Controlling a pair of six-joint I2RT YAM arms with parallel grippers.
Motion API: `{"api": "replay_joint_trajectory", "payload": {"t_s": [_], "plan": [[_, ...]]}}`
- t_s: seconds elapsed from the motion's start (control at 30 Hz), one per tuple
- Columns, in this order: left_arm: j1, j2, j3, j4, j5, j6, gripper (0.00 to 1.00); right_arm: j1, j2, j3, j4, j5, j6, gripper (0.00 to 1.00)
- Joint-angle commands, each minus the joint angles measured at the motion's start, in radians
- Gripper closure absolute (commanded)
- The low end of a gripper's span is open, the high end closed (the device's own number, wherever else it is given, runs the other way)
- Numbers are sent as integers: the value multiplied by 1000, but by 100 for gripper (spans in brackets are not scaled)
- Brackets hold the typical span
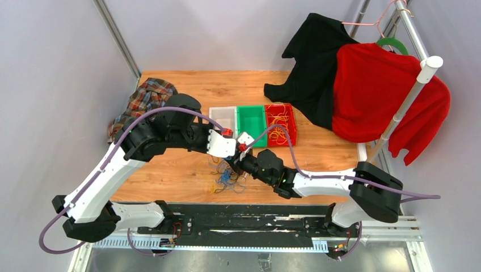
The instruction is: Untangle the cables
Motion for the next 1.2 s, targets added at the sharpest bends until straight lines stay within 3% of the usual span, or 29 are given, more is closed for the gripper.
{"api": "replay_joint_trajectory", "payload": {"t_s": [0.0,0.23,0.5,0.7,0.8,1.03,1.17], "plan": [[-8,2,72,11,-13,14,99,5,3,-27,52,71,30,99],[-8,16,174,10,-124,122,100,2,-137,-295,-3,328,125,99],[-8,17,209,98,-295,301,99,2,-452,-410,-555,616,371,99],[-8,73,303,260,-327,362,99,2,-654,-445,-713,676,392,99],[-8,121,366,465,-347,382,99,3,-724,-437,-760,678,382,99],[-25,312,644,689,-214,342,100,3,-788,-446,-747,640,337,99],[-55,373,675,870,-156,366,99,3,-803,-449,-755,617,336,99]]}}
